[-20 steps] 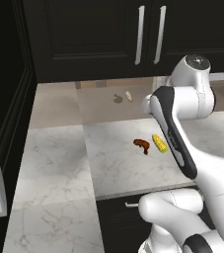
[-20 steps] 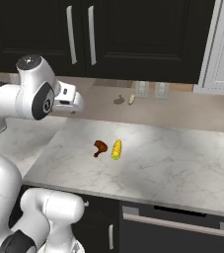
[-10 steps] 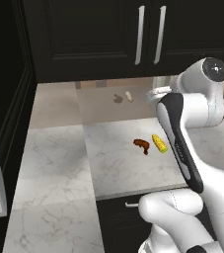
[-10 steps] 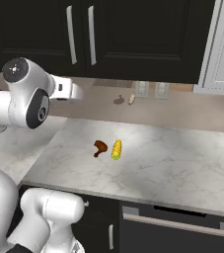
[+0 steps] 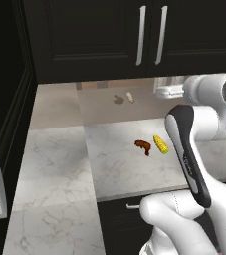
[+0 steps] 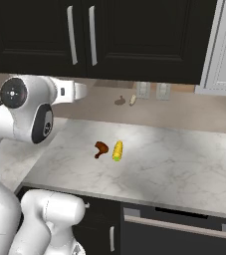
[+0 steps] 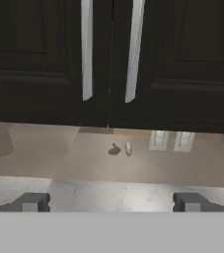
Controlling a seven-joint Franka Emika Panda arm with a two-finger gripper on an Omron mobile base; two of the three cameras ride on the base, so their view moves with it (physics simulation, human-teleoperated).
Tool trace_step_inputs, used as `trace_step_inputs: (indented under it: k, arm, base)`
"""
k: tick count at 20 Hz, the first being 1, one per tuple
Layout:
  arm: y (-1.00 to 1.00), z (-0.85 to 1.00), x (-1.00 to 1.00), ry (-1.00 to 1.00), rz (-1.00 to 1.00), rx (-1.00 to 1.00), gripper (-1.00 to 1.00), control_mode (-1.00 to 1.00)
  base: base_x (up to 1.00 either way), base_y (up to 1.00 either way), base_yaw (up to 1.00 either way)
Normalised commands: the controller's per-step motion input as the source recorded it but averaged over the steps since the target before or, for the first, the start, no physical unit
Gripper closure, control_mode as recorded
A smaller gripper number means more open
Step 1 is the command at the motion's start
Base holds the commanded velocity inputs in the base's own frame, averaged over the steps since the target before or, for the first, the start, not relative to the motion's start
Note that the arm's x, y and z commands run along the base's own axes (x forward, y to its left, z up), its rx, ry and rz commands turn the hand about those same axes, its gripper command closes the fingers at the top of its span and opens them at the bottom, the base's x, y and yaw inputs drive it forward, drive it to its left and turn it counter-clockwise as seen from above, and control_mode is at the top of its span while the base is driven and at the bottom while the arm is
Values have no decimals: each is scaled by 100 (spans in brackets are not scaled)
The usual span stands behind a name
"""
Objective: Pick the pan from the cabinet and place it on the stove. Then turn on the stove burner for the pan.
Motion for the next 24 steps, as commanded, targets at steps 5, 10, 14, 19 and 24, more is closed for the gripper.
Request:
trace_step_inputs:
  k: [5, 10, 14, 19, 24]
  arm:
    - [0, 46, 9, -20, 0, 0, -100, -100]
    - [-6, 46, 27, -17, 0, 0, -100, -100]
    - [-8, 33, 43, -14, 0, 0, -100, -100]
    - [-13, 3, 31, -22, 0, 0, -100, -100]
    - [-10, 5, 38, -16, 0, 0, -100, -100]
  base:
    - [0, 0, 0]
    - [0, 0, 0]
    - [0, 0, 0]
    - [0, 0, 0]
    - [0, 0, 0]
